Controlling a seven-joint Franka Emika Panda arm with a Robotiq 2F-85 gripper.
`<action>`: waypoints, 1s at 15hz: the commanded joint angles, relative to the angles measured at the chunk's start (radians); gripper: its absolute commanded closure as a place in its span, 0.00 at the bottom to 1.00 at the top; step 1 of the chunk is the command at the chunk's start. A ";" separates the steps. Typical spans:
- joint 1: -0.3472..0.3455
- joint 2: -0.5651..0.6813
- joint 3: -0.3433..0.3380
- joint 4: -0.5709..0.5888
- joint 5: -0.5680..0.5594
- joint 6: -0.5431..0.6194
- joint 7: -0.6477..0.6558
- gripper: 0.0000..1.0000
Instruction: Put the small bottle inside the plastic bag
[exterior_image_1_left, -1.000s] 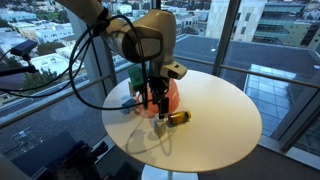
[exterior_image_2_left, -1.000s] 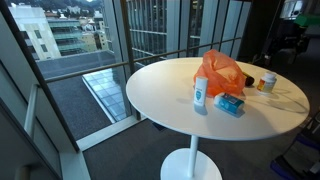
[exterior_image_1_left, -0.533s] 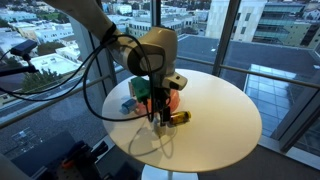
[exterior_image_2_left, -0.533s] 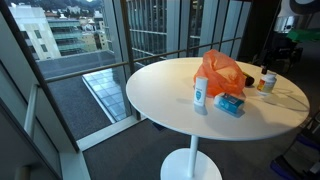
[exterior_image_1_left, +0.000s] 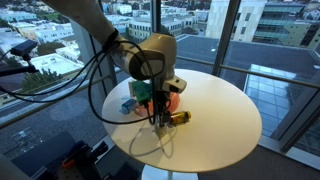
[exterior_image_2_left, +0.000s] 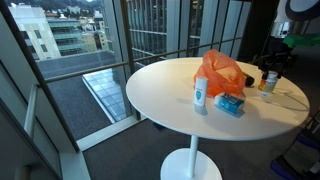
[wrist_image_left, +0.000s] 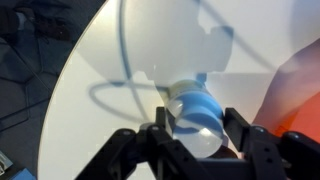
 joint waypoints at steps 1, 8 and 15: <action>0.019 0.003 -0.021 0.011 -0.016 0.008 -0.006 0.64; 0.049 -0.110 -0.007 0.028 -0.020 -0.133 0.024 0.81; 0.081 -0.204 0.034 0.112 0.016 -0.286 0.023 0.81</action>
